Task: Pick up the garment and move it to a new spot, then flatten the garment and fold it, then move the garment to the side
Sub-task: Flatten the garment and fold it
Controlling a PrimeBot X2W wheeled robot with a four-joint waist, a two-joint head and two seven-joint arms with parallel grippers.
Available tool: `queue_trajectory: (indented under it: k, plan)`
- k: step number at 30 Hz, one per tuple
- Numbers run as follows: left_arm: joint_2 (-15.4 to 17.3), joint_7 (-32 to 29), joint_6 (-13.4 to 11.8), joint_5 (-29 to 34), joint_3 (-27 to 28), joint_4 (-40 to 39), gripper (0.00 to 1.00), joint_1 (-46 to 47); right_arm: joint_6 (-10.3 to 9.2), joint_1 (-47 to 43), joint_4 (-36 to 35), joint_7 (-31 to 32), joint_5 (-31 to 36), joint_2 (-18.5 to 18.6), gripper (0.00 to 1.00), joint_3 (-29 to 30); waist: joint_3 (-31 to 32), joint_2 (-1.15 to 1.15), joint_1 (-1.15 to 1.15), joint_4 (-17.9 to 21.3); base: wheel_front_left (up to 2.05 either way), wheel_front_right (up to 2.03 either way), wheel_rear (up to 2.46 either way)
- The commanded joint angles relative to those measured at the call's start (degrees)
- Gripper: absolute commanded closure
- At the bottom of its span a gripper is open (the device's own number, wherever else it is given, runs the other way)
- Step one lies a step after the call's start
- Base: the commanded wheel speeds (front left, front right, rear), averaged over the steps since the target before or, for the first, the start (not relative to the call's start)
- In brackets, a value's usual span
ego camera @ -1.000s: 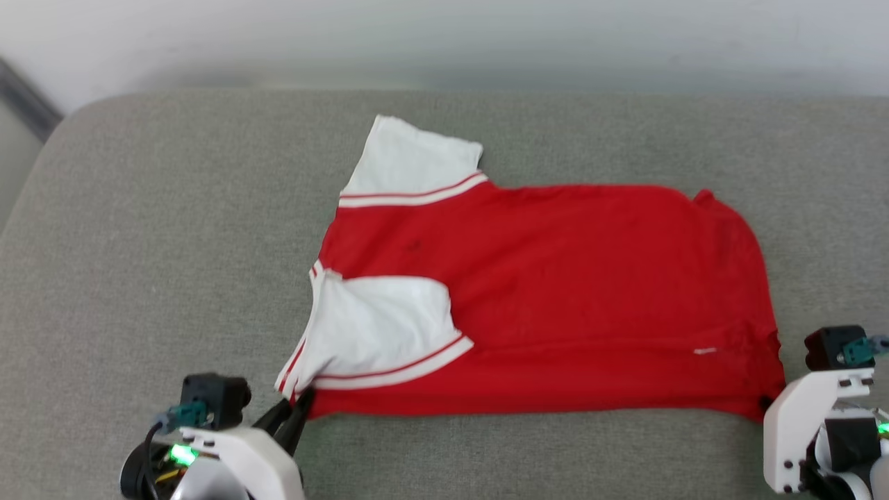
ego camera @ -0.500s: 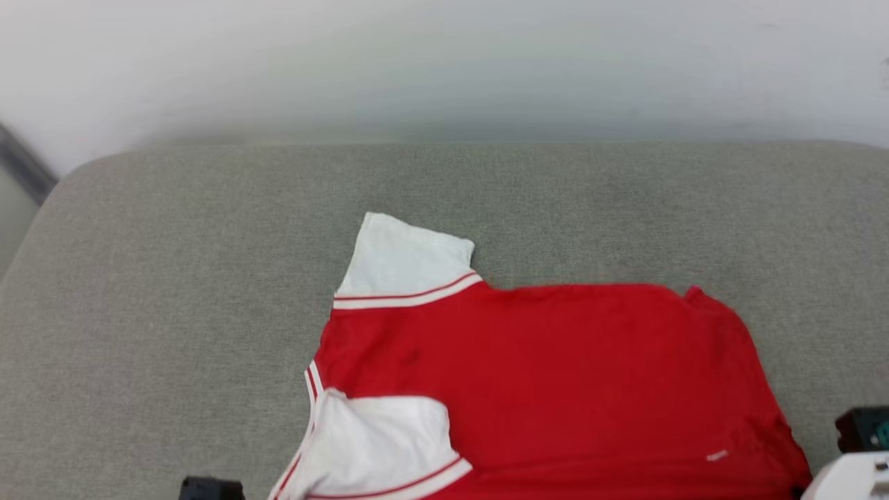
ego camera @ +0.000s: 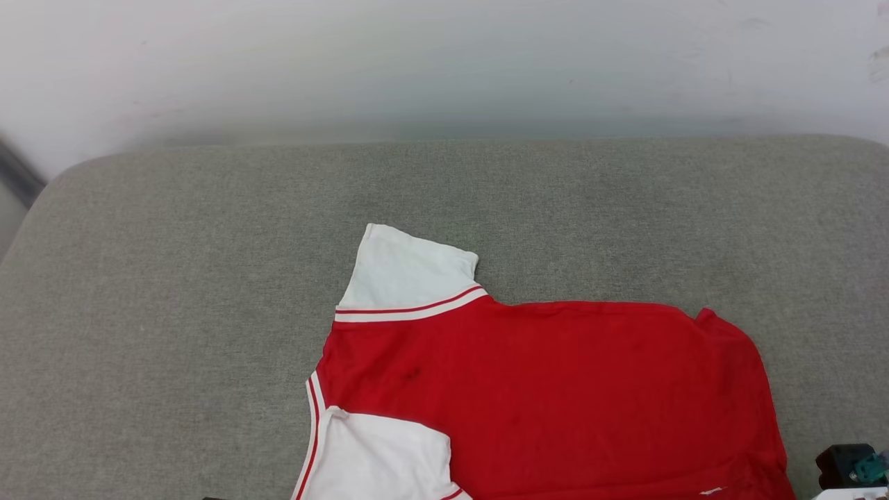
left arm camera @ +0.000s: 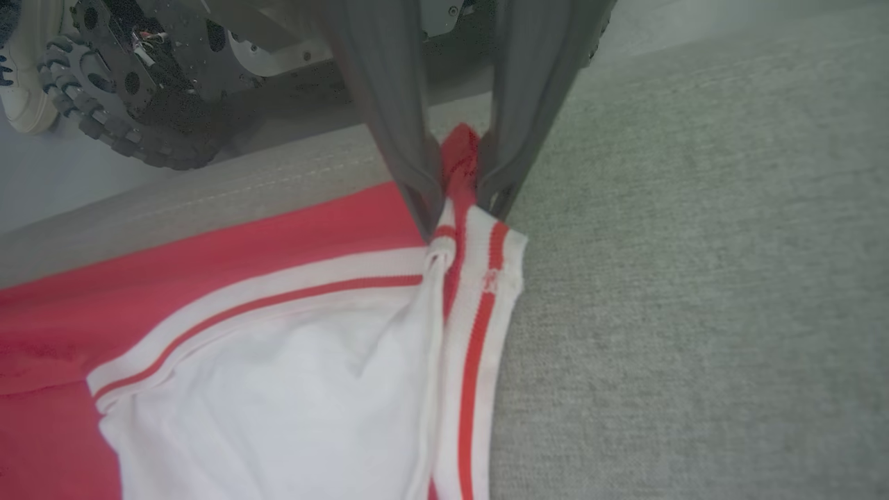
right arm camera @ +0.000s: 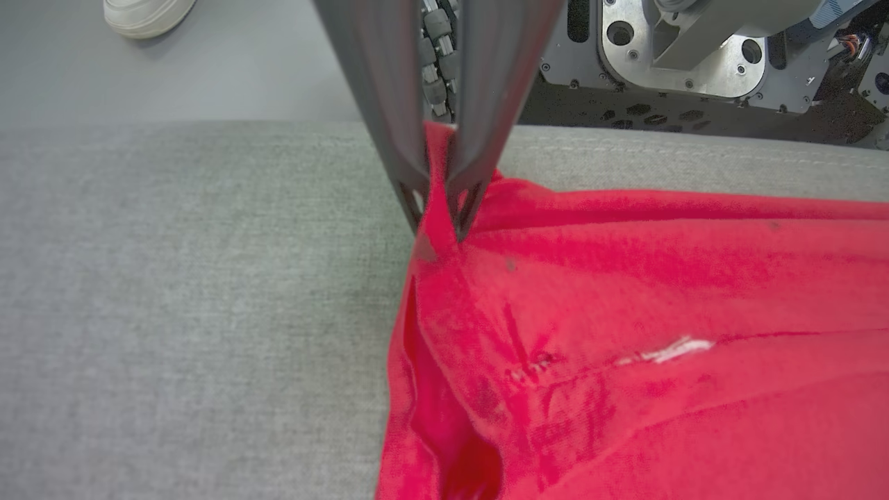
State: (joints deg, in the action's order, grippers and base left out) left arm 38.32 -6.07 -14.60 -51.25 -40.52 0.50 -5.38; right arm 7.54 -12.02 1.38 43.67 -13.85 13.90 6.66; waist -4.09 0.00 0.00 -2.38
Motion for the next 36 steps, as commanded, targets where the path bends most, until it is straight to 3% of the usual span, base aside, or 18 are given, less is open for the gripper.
queue_trajectory:
  k: [1,2,3,10,15,22,26,31,36]
  plan:
    - [0.0,0.08,0.34,-0.14,-0.09,1.18,0.02,0.7,-0.1,0.96,0.8,-0.74,0.38,0.6,1.0,-0.36,0.09,0.0,0.0,-0.05,0.0,0.0,0.0]
    - [-0.14,0.28,0.49,-0.08,-0.07,1.64,0.0,1.0,-0.1,1.41,0.93,-1.25,0.41,0.8,0.54,-0.67,0.16,0.0,0.0,-0.05,0.0,0.0,0.0]
    - [-0.38,0.57,0.65,-0.11,0.07,2.05,0.0,1.19,-0.1,1.8,1.3,-1.47,0.19,0.74,0.0,-0.6,0.25,0.0,0.0,-0.02,0.0,0.0,0.0]
    - [-0.5,4.24,0.19,0.9,2.04,2.81,0.0,2.55,-0.08,3.6,-0.28,-3.13,-2.02,1.66,0.0,-1.63,1.25,0.0,0.0,-0.01,0.0,0.0,0.0]
    - [-0.56,10.34,-0.09,3.07,4.66,0.48,0.0,4.73,-0.07,5.79,-3.48,-7.67,-2.59,1.22,0.0,-0.21,1.91,0.0,0.0,0.02,0.0,0.0,0.0]
    - [-0.19,19.9,-1.79,11.79,7.36,-2.15,0.0,8.9,-0.07,9.59,-6.57,-21.53,-3.14,0.53,0.0,-1.98,2.13,0.0,0.0,0.31,0.0,0.0,0.0]
    - [-3.03,21.23,-2.48,16.42,9.42,-3.81,0.0,9.78,-0.07,11.27,-6.43,-30.75,-2.43,0.98,0.0,-3.79,2.14,0.0,0.0,0.71,0.0,0.0,0.0]
    - [-8.54,21.33,0.26,20.46,16.65,-7.78,0.0,8.71,-0.07,13.07,-6.21,-40.26,-1.47,0.05,0.0,-4.09,0.85,0.0,0.0,1.45,0.0,0.0,0.0]
    - [-10.78,21.24,6.18,22.51,19.77,-5.75,0.0,11.35,-0.07,14.86,-5.94,-44.37,-0.54,-0.89,0.0,-5.33,-2.29,0.0,0.0,3.26,0.0,0.0,0.0]
